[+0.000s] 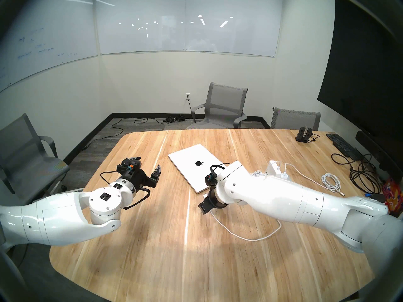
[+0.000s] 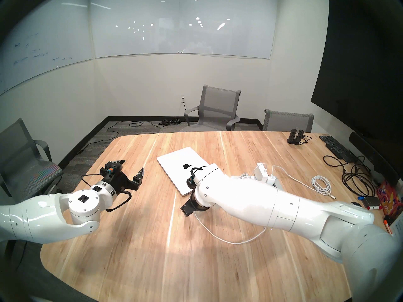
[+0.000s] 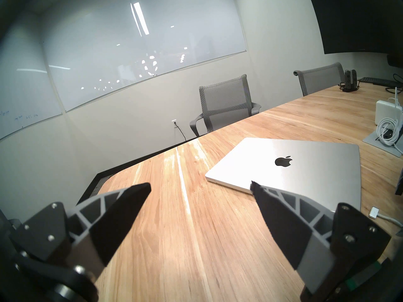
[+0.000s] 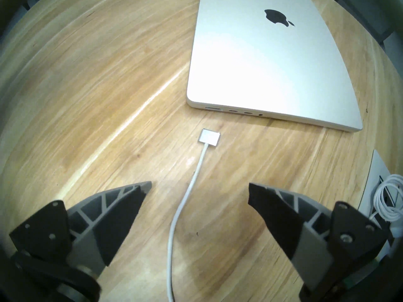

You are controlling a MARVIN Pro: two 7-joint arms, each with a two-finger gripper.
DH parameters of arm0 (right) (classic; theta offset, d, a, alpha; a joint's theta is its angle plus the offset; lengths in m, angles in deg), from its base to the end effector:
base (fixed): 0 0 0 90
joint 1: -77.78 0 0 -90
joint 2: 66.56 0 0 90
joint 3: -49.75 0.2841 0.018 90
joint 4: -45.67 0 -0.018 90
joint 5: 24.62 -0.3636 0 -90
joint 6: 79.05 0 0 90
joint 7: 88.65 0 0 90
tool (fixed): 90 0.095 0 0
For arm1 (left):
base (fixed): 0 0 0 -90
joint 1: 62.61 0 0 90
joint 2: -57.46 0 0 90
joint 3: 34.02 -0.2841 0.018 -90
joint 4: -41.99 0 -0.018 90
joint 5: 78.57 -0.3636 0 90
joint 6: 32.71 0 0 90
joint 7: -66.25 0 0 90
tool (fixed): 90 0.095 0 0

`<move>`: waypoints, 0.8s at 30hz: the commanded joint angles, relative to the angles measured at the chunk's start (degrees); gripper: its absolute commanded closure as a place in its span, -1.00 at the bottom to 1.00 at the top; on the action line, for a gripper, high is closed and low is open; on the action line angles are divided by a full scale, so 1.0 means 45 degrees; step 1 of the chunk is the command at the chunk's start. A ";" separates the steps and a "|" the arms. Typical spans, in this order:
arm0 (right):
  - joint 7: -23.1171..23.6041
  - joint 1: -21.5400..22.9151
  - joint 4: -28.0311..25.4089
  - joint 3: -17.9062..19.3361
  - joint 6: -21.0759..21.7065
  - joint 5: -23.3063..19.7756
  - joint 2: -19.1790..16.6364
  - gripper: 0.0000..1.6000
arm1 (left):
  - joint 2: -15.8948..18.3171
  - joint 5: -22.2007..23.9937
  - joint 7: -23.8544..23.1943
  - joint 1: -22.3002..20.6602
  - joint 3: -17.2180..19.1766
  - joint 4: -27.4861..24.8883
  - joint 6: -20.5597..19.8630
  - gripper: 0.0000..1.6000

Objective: Plug the charging cable into the port of a MacBook

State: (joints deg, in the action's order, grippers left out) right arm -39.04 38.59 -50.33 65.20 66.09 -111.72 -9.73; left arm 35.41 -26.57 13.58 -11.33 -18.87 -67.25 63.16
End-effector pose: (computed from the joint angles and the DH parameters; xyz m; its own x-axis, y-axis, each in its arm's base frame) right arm 0.4300 0.1818 -0.2728 0.6781 0.5913 0.4365 0.6128 -0.7828 0.1084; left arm 0.4155 0.0211 -0.2655 0.1159 -0.3197 0.9404 -0.1916 -0.9362 -0.2946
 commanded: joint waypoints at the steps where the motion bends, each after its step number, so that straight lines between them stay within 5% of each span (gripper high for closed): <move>1: -0.0288 0.0742 0.0107 -0.0199 -0.0030 -0.0857 0.0096 -1.00 | -0.0019 0.0028 -0.0015 -0.0179 0.0170 -0.0027 0.0048 -1.00; 4: -0.0338 0.0848 0.0195 -0.0331 -0.0030 -0.1039 0.0115 -0.75 | -0.0019 0.0028 -0.0015 -0.0179 0.0170 -0.0027 0.0048 -1.00; 9: -0.0430 0.0960 0.0268 -0.0429 -0.0030 -0.1297 0.0151 -0.73 | -0.0019 0.0028 -0.0015 -0.0179 0.0170 -0.0027 0.0048 -1.00; 12: -0.0480 0.1019 0.0311 -0.0475 -0.0030 -0.1424 0.0169 -0.42 | -0.0019 0.0028 -0.0015 -0.0179 0.0170 -0.0027 0.0048 -1.00; 24: -0.0497 0.1330 0.0527 -0.0705 -0.0030 -0.1774 0.0266 -0.36 | -0.0019 0.0029 -0.0016 -0.0179 0.0171 -0.0027 0.0048 -1.00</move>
State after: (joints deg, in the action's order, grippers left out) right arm -41.49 42.55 -48.26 62.26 66.09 -119.34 -9.07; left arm 35.41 -26.57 13.58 -11.33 -18.87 -67.25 63.16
